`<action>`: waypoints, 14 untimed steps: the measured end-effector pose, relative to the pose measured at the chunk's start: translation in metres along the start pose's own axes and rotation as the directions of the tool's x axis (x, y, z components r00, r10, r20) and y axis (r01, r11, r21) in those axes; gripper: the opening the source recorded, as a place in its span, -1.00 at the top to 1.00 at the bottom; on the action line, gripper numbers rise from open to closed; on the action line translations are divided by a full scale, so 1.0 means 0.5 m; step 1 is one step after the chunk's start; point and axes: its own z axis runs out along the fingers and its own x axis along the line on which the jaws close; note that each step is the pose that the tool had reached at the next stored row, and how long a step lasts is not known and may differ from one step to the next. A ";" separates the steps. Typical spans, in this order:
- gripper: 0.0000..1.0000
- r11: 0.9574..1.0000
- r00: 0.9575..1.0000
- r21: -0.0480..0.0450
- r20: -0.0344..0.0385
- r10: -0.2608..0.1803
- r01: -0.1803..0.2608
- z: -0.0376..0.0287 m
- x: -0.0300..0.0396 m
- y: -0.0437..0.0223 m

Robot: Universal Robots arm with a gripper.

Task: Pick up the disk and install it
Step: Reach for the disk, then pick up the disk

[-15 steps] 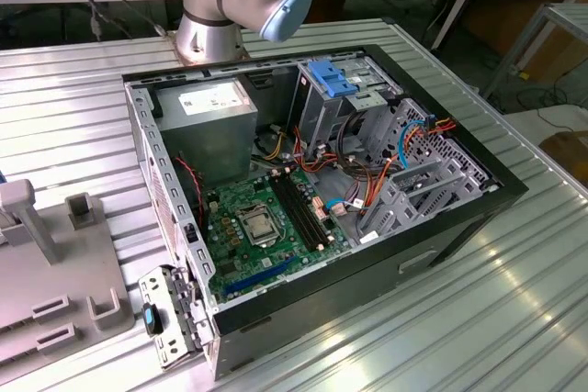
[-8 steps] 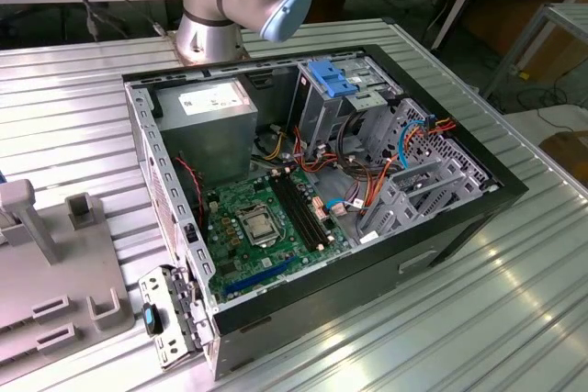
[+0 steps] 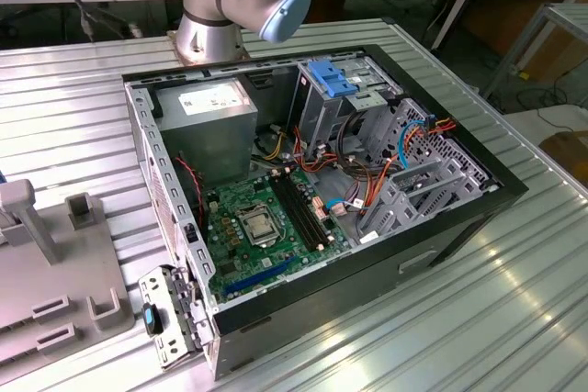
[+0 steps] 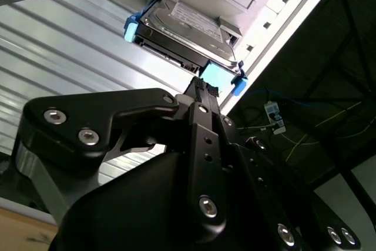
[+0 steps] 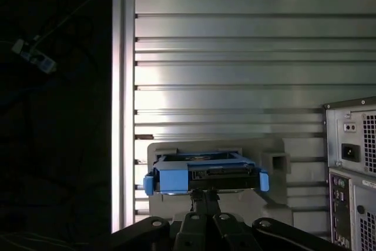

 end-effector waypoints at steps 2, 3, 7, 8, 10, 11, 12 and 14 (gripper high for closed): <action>0.79 1.000 1.000 0.000 0.000 -0.001 0.001 0.000 0.009 0.000; 0.79 1.000 1.000 0.000 0.000 -0.001 0.001 0.000 0.015 -0.001; 0.79 1.000 1.000 0.000 0.000 -0.002 0.002 0.000 0.017 -0.001; 0.79 1.000 1.000 0.000 0.000 -0.002 0.002 0.000 0.017 -0.001; 0.79 1.000 1.000 0.000 0.000 -0.002 0.002 0.000 0.017 -0.001; 0.79 1.000 1.000 0.000 0.000 -0.002 0.002 0.000 0.017 -0.001; 0.79 1.000 1.000 0.000 0.000 -0.002 0.002 0.000 0.017 -0.001; 0.79 1.000 1.000 0.000 0.000 -0.002 0.002 0.000 0.017 -0.001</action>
